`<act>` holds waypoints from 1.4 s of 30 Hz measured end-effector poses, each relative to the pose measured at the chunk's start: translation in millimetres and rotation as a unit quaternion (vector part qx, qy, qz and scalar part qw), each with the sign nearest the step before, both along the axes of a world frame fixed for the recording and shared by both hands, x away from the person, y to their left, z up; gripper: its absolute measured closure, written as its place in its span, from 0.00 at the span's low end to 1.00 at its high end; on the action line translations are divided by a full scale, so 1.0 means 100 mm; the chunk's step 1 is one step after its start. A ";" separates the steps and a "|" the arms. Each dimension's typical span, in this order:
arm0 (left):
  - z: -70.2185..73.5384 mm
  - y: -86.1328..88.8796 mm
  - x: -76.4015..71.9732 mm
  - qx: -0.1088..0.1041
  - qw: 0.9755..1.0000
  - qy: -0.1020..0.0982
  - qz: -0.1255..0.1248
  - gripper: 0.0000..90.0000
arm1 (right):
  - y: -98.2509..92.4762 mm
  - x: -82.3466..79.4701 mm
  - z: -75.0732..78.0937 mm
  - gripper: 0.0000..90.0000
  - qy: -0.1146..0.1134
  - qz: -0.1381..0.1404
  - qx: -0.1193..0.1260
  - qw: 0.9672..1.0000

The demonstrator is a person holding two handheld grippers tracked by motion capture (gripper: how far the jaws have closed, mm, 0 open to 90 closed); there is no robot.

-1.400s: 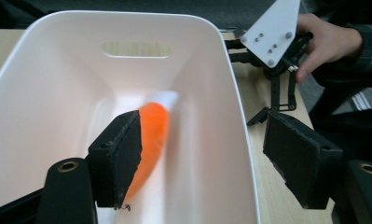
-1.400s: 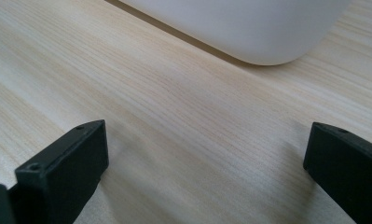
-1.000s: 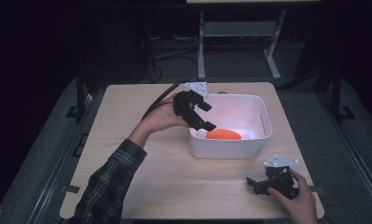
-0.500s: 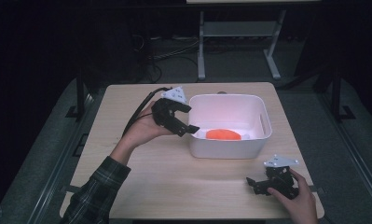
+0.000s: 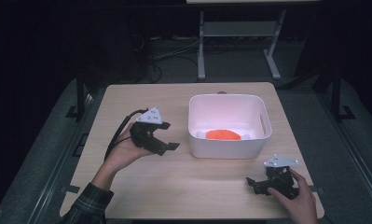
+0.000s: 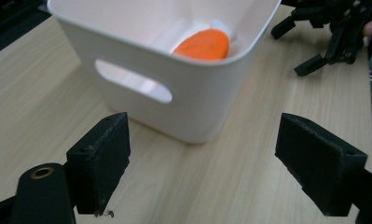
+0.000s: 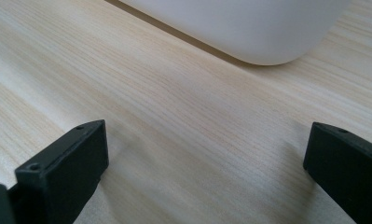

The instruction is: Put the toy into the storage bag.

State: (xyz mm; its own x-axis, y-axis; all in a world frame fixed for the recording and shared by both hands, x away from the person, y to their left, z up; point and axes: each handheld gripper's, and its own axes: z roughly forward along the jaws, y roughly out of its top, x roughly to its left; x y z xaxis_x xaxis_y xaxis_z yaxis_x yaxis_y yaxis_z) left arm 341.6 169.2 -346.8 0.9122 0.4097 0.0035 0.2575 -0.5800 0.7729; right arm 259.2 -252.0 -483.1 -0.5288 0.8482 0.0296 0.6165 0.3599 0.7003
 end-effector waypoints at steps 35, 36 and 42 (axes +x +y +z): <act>-0.88 0.77 -0.61 0.017 0.989 -0.006 0.149 0.19 | 0.00 0.00 0.00 0.00 0.000 0.000 0.000 1.000; -0.91 0.78 -0.62 0.022 0.988 -0.006 0.151 0.19 | 0.00 0.00 0.00 0.00 0.000 0.000 0.000 1.000; -1.05 0.87 -0.67 0.032 0.986 0.010 0.165 0.18 | 0.00 0.00 0.00 0.00 0.000 0.000 0.000 1.000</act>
